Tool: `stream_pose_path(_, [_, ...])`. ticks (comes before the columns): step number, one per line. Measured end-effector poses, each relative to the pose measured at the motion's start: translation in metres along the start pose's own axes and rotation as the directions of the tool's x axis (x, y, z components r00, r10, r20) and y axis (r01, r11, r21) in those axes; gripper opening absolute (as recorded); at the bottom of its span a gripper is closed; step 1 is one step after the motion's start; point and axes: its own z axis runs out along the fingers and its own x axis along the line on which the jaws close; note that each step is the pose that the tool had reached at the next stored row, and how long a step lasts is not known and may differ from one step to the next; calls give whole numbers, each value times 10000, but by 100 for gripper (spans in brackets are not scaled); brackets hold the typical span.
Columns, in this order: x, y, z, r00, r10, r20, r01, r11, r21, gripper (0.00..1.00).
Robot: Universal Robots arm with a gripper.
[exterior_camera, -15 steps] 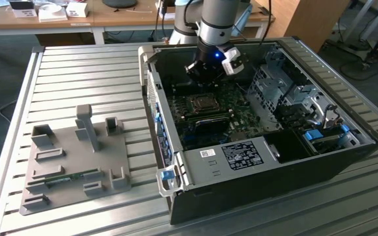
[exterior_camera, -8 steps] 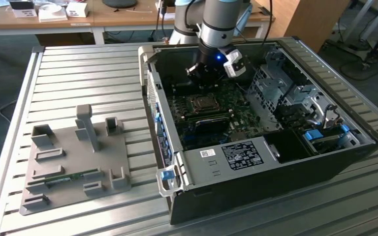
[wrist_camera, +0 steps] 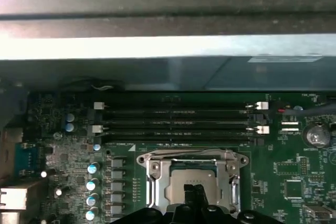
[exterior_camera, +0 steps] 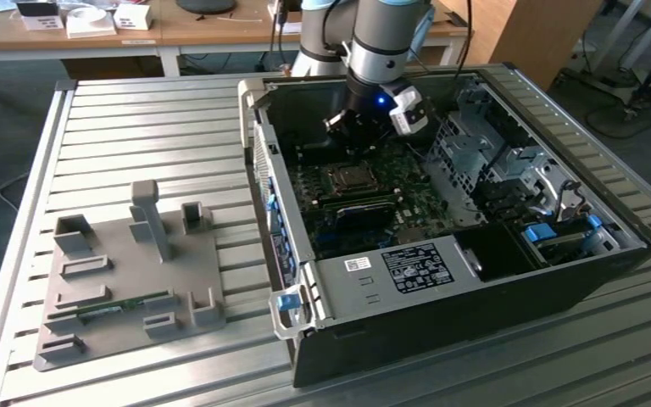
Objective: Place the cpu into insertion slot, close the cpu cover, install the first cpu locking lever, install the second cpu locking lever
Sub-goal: 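Install the first cpu locking lever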
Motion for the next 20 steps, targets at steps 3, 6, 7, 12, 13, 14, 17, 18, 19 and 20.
stream_pose_path(3, [-43, -2, 1, 10000, -1, 0, 1, 10000, -1, 11])
stream_pose_path(6, [-44, -29, -1, 10000, -5, 0, 5, 10000, 0, 11])
stream_pose_path(7, [-44, -46, -2, 10000, -6, 0, 6, 10000, 0, 11])
stream_pose_path(12, [-43, -68, -3, 10000, -6, 0, 6, 10000, -1, 11])
stream_pose_path(13, [-43, -69, -7, 10000, -7, -2, 7, 10000, 2, 11])
stream_pose_path(14, [-43, -69, -14, 10000, -8, -2, 8, 10000, 3, 11])
stream_pose_path(17, [-44, -67, -43, 10000, -8, -1, 8, 10000, 1, 11])
stream_pose_path(18, [-44, -67, -42, 10000, -8, 1, 8, 10000, -1, 11])
stream_pose_path(19, [-43, -66, -42, 10000, -9, 1, 9, 10000, -1, 11])
stream_pose_path(20, [-36, -66, -42, 10000, -8, 3, 8, 10000, -2, 11])
